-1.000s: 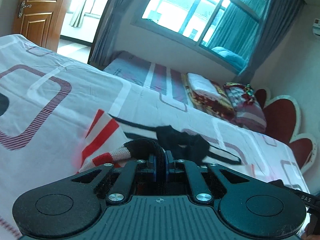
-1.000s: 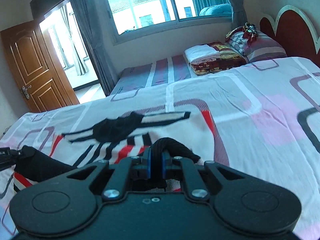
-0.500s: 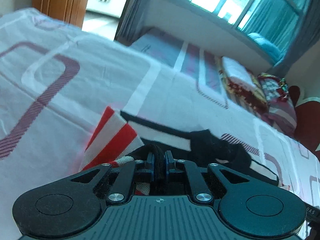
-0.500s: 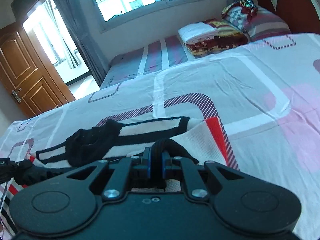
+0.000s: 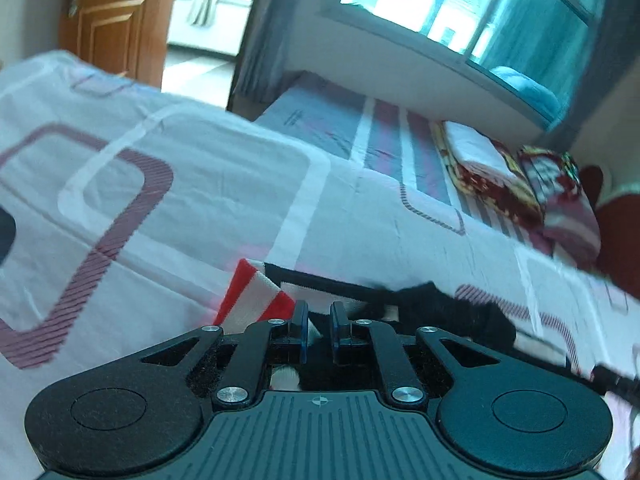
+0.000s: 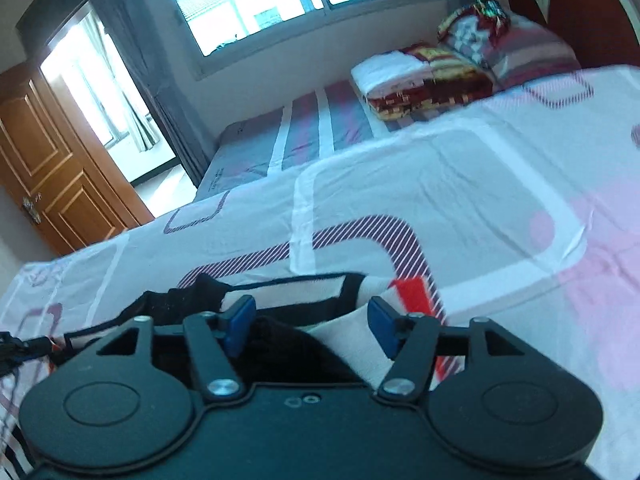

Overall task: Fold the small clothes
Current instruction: 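Lift the black hem with both grippers and carry it toward the collar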

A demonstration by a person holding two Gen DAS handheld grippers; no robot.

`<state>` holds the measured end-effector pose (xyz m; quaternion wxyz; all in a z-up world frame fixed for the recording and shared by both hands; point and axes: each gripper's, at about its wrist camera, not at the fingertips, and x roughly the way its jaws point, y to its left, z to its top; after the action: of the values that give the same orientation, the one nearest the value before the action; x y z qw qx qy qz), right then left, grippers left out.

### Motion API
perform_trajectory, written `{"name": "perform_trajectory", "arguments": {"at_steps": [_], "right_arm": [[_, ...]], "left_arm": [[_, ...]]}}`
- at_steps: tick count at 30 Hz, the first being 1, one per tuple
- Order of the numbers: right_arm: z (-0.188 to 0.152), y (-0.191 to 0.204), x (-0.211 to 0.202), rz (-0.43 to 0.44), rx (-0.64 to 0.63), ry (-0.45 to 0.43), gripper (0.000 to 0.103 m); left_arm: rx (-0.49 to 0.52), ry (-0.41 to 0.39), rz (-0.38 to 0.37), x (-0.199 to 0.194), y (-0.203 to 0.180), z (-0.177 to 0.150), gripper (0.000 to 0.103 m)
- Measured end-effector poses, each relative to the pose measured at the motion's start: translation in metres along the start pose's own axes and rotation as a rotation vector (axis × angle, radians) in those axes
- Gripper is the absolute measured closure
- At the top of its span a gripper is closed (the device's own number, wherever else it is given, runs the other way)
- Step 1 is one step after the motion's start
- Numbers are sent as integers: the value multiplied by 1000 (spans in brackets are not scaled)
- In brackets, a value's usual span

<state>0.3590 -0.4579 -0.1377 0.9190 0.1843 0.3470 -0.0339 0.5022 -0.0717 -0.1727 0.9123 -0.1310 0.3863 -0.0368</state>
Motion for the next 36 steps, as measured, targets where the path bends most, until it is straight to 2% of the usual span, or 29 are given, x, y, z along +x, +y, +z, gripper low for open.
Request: {"name": "perform_trajectory", "arguments": {"at_steps": [2, 3, 5, 7, 9, 11, 12, 13, 17, 18, 21, 25, 29, 30, 31, 34, 35, 36], "right_arm": [[0, 4, -5, -20, -57, -11, 44], [-1, 8, -9, -24, -97, -11, 49], [-7, 17, -5, -38, -187, 18, 52], [-14, 22, 1, -72, -249, 43, 48], [-14, 18, 8, -56, -227, 62, 46], [-13, 17, 15, -48, -218, 84, 46], [-13, 19, 19, -35, -225, 101, 51], [-16, 21, 22, -16, -232, 113, 61], [-23, 32, 24, -10, -295, 117, 65], [-24, 33, 22, -1, -299, 115, 61], [-20, 25, 11, 52, -265, 99, 37], [-10, 10, -8, 74, -200, 29, 38], [-17, 14, 6, 36, -295, 117, 39], [-20, 16, 10, 34, -316, 125, 48], [-23, 18, 14, 38, -319, 131, 66], [-23, 22, 24, 19, -310, 122, 84], [-23, 24, 26, 9, -320, 124, 91], [-23, 27, 26, 2, -324, 115, 97]], "left_arm": [[60, -4, -10, -7, -4, -5, 94], [100, 7, -10, -7, -8, -8, 93], [170, 45, 7, -1, -15, -15, 93], [188, 74, 39, 8, -17, -17, 93], [207, 90, 67, 18, -18, -17, 93], [219, 104, 60, 25, -18, -19, 93], [226, 108, 55, 26, -20, -21, 93], [230, 110, 50, 27, -22, -23, 93], [218, 115, 19, 26, -23, -29, 94], [225, 114, 18, 26, -22, -29, 94], [214, 111, 16, 28, -19, -29, 94], [190, 107, 12, 31, -18, -29, 94], [191, 109, -5, 29, -23, -32, 94], [197, 107, -4, 28, -24, -33, 94], [205, 100, -1, 27, -26, -34, 94], [214, 76, 0, 23, -29, -38, 94], [224, 67, 0, 22, -31, -40, 102], [234, 59, 1, 21, -33, -42, 103]]}}
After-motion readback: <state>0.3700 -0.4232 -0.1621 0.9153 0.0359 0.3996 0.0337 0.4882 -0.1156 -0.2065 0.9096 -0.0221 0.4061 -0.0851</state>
